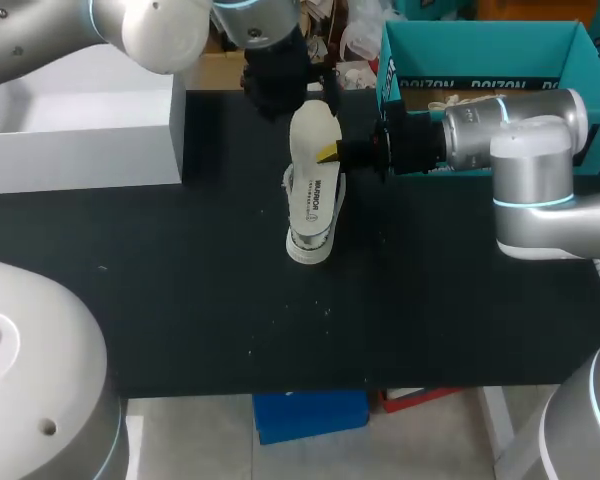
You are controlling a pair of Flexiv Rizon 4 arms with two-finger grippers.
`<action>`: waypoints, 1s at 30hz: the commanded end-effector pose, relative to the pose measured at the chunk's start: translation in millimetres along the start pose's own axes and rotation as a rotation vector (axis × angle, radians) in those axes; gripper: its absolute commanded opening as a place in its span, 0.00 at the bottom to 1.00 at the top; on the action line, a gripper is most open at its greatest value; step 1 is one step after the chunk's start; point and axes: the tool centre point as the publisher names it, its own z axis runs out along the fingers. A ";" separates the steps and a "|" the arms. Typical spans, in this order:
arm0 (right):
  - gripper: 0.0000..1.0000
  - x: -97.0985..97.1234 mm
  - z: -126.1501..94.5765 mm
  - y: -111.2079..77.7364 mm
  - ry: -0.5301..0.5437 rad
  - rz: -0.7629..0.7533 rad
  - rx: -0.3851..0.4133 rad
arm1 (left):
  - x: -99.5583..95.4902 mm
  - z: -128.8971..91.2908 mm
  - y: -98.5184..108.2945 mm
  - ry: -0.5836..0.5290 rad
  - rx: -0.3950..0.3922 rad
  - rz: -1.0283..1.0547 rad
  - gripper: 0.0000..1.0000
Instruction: Take the shoe out of the shoebox, open the shoe tongue, remove and reinsert the insole, then place the shoe into the shoebox
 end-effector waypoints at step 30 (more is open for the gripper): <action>0.00 -0.5 1.3 0.2 0.000 0.000 -0.001 | 6.4 -4.7 8.2 -0.002 0.017 -0.059 1.00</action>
